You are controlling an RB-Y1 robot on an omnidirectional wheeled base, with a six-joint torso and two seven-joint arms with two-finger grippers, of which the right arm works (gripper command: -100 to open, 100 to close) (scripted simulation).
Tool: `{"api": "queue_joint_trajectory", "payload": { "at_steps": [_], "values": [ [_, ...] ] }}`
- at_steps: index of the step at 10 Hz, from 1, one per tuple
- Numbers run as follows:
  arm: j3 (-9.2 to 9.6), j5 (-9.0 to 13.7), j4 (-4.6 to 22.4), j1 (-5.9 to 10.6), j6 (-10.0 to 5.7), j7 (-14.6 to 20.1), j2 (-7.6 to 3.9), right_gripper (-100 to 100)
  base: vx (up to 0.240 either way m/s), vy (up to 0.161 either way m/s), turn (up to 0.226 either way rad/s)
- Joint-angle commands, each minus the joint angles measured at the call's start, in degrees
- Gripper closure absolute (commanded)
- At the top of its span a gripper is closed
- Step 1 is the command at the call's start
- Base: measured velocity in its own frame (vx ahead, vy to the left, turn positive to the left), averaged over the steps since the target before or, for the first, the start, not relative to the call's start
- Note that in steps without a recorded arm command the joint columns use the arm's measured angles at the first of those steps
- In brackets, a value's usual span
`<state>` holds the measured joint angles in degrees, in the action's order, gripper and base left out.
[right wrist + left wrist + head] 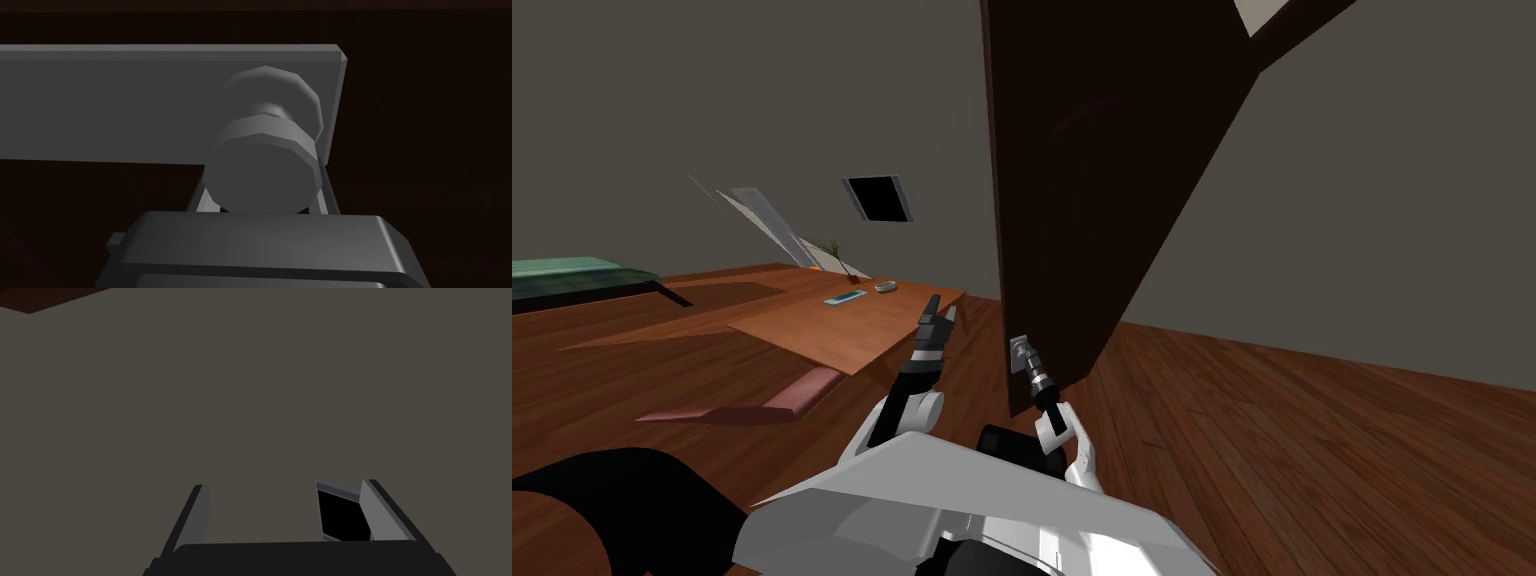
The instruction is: Push the door open
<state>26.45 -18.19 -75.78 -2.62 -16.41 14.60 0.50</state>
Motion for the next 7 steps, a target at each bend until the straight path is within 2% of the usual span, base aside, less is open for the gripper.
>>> {"api": "queue_joint_trajectory", "payload": {
  "at_steps": [1,2,3,7],
  "values": [
    [-0.49,0.22,0.45,0.04,-0.03,-0.26,1.48,100,0.060,0.153,-0.061],
    [-0.75,0.18,0.47,0.19,-0.12,-0.20,0.75,100,0.040,0.059,-0.039],
    [-2.11,0.57,0.60,0.52,-0.15,-0.45,-0.79,100,0.077,0.110,-0.071],
    [-4.23,1.22,0.93,0.91,-0.10,-0.89,-1.93,100,0.102,0.185,-0.072]
  ]
}}
